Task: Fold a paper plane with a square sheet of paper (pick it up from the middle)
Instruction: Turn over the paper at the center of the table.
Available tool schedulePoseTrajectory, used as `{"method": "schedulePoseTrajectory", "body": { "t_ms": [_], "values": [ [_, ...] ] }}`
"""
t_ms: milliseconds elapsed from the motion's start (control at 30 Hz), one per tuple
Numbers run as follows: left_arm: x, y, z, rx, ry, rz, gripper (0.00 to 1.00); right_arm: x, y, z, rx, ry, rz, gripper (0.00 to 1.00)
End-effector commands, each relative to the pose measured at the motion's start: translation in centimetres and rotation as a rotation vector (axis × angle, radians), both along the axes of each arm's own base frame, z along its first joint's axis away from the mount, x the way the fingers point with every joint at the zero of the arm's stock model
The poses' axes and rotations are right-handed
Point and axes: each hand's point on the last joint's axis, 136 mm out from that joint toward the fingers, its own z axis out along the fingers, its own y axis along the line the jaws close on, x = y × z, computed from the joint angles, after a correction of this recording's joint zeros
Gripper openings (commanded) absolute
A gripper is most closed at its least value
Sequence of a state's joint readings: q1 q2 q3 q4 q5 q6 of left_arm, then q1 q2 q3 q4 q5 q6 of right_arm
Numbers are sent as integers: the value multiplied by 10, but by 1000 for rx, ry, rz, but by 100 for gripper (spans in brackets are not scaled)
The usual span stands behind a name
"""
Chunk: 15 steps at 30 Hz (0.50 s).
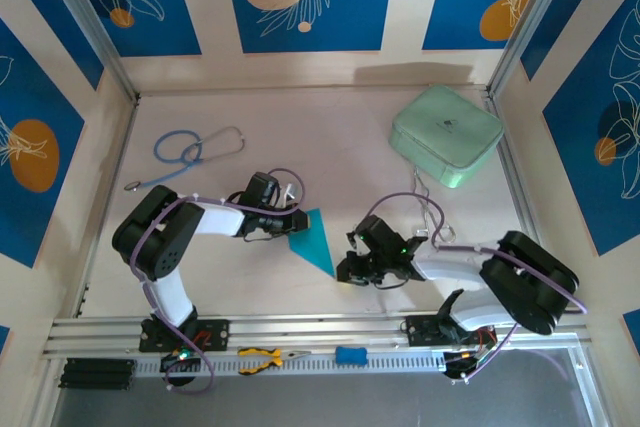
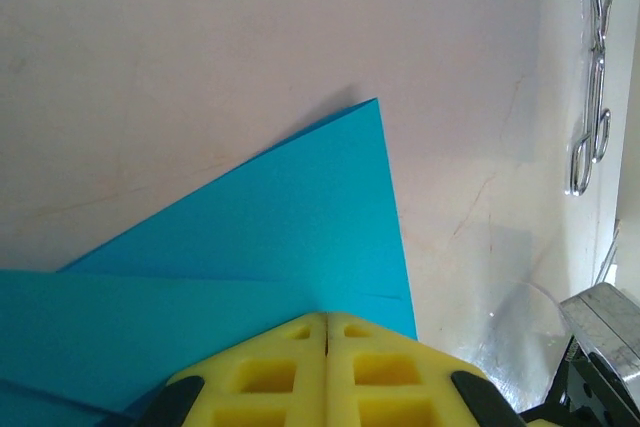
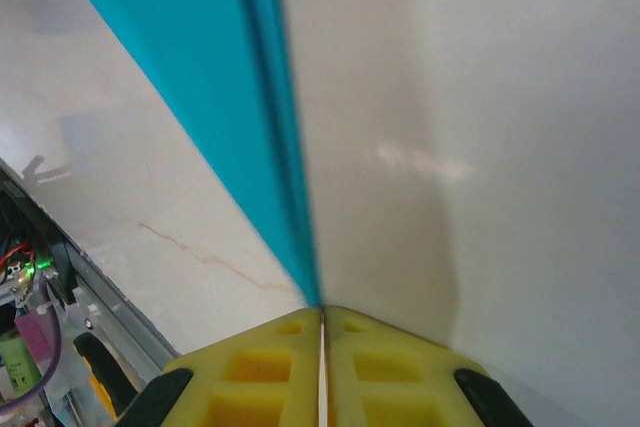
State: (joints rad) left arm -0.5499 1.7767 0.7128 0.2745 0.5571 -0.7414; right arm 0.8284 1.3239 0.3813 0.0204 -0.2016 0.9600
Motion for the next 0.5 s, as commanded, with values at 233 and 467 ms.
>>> {"method": "schedulePoseTrajectory", "body": {
  "t_ms": [233,467],
  "values": [
    [-6,21,-32,91,86,80,8,18,-7,20,8,38,-106,27],
    [-7,21,-32,86,95,81,8,27,5,26,75,72,-132,38]
  ]
}}
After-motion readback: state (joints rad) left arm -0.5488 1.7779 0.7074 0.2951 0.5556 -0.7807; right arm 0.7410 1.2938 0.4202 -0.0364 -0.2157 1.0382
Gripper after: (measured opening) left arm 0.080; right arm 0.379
